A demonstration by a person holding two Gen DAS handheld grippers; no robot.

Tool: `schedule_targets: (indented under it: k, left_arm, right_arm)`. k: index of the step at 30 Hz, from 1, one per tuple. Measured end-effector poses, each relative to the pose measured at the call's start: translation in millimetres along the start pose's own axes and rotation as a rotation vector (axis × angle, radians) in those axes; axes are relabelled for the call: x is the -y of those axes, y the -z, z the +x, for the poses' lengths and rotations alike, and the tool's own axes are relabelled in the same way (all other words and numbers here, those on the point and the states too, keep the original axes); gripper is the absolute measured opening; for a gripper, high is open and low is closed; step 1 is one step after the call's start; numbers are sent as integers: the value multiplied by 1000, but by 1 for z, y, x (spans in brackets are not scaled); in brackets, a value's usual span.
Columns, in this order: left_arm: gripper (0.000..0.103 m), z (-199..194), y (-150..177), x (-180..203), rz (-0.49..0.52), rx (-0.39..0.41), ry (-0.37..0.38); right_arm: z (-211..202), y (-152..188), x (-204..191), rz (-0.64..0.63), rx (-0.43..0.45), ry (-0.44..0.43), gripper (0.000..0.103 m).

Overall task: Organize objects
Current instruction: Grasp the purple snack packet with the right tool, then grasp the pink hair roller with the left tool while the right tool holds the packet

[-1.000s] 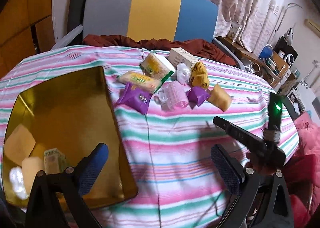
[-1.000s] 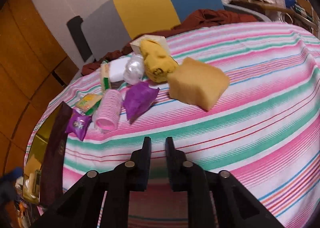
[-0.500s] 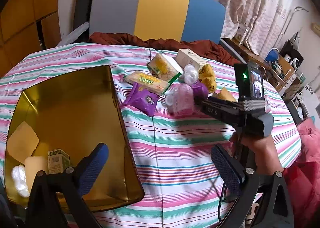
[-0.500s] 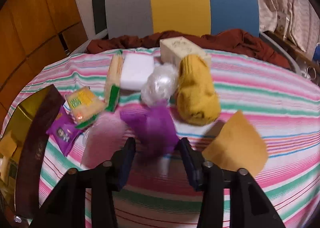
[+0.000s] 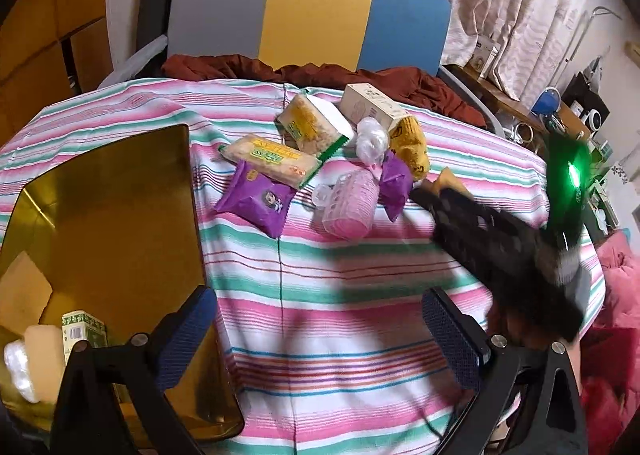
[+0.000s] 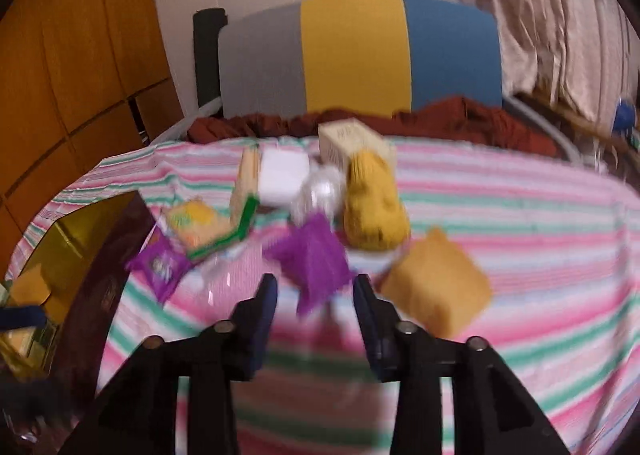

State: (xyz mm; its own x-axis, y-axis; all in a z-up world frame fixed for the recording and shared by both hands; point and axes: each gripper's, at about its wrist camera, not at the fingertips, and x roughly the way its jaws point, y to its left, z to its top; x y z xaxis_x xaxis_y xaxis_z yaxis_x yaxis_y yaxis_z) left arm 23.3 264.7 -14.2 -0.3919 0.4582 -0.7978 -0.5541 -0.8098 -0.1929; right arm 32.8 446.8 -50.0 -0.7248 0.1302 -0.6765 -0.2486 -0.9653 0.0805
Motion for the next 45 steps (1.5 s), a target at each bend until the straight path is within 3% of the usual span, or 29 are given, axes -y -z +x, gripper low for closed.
schedule_targets:
  k: [1,4,6,11,21,23,27,29,33,39,45]
  left_arm:
    - [103,-2,2,-1,0,-3,-2]
    - [103,-6,5,-6,-13,-7,3]
    - [103,-7,6,-9,-21,-12,3]
    - [103,-1,2,-7,-13,-14,-6]
    - [102,42,-32,29,33,21,-35]
    - [98,57,-40,36,22,10,-25]
    - [74,90,-52,48,60,-32,-38]
    - [71,107,-55,48,61,-62,-46]
    - [47,126,-53,43,47,-88,-71]
    - [46,122,-40,44,76,-28,-83]
    - [46,92,-13,43,63,12,-26]
  right_arm:
    - [12,-8,1,-5,-38,6,40]
    - [42,-16,11,19,-133,-97,44]
    - [54,-15,16,34,-155,-99,47]
    - [43,1,26,89,-103,-160,36]
    - [-27,61,37,202,18,-53,35]
    - [-36,71,41,221,50,-17,36]
    - [-41,79,46,262,83,19,36]
    - [-41,80,50,284,96,22,36]
    - [-41,85,57,309,108,16,36]
    - [-35,88,62,351,113,0,36]
    - [-38,91,62,353,122,0,36]
